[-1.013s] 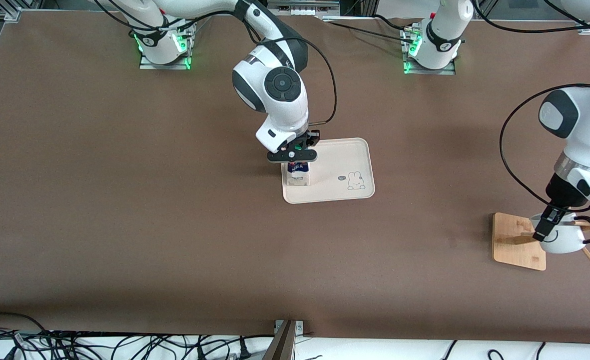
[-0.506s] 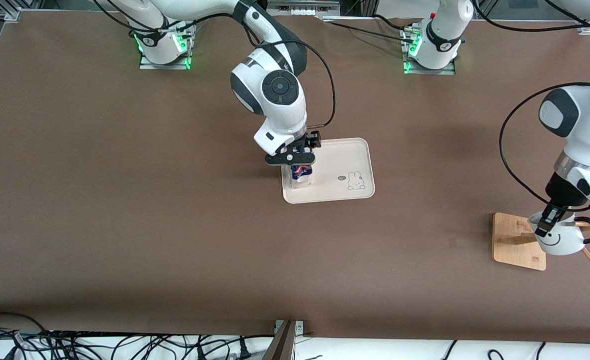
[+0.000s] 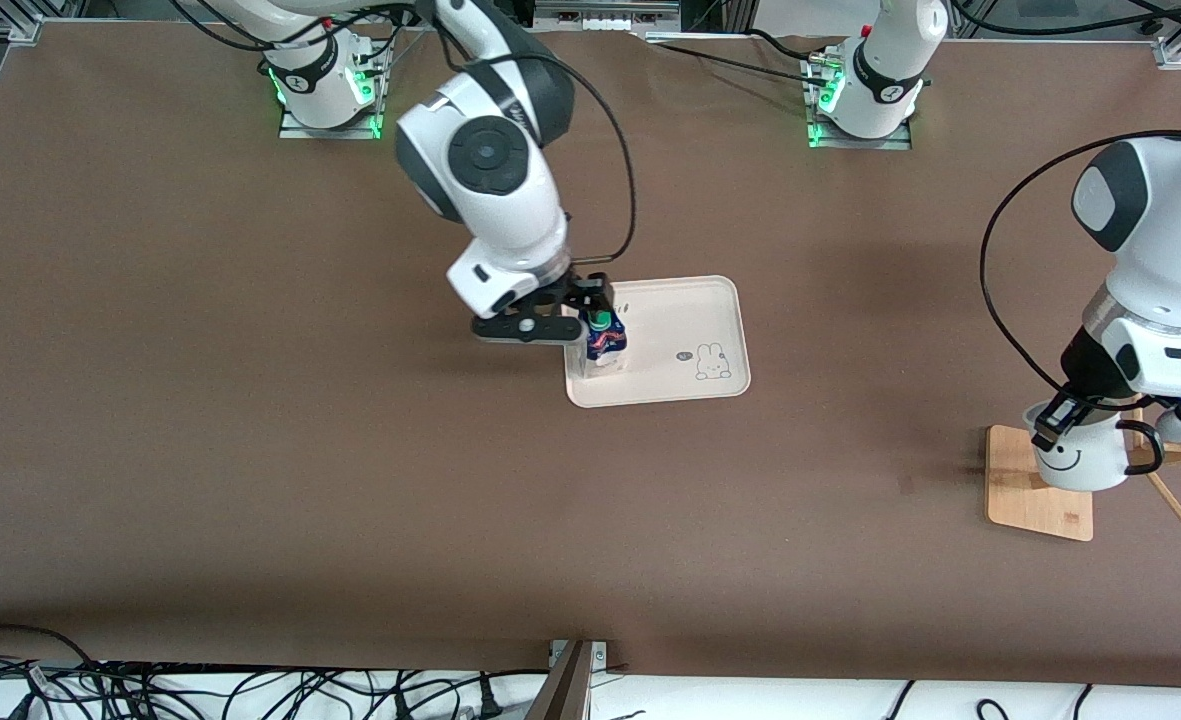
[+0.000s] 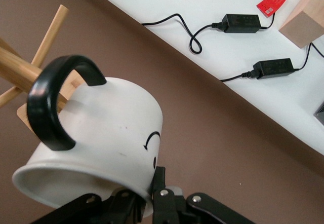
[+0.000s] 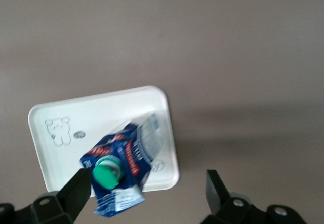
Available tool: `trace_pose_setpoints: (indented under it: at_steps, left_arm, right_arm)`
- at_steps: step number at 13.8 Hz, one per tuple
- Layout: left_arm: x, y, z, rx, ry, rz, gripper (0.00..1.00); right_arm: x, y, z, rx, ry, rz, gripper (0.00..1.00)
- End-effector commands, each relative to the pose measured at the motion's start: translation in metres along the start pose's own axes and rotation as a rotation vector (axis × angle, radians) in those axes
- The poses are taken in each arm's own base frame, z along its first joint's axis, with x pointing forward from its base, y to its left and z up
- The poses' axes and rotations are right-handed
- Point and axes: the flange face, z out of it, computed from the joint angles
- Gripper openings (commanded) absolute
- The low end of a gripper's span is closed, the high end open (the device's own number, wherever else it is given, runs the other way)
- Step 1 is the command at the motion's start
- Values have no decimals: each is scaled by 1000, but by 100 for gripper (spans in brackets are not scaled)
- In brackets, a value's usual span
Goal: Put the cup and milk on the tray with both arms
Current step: 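Lower the carton onto the tray while the left gripper lifts the mug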
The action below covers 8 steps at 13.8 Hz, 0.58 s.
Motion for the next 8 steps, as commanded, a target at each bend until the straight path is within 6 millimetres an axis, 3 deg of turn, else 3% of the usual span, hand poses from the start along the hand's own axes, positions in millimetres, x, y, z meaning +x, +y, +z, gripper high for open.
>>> trace_pose_setpoints:
  at_steps: [1, 4, 7, 8]
  left_arm:
    - [-11, 31, -24, 57, 14, 115, 0]
    - [-41, 78, -48, 95, 63, 287, 0]
    - [-65, 98, -59, 101, 36, 338, 0]
    - [-72, 104, -61, 98, 31, 368, 0]
  right_arm:
    - [20, 51, -39, -24, -44, -2, 100]
    - [37, 97, -65, -51, -58, -52, 100]
    - [51, 149, -98, -36, -99, -93, 100]
    - [59, 175, -109, -16, -123, -96, 100]
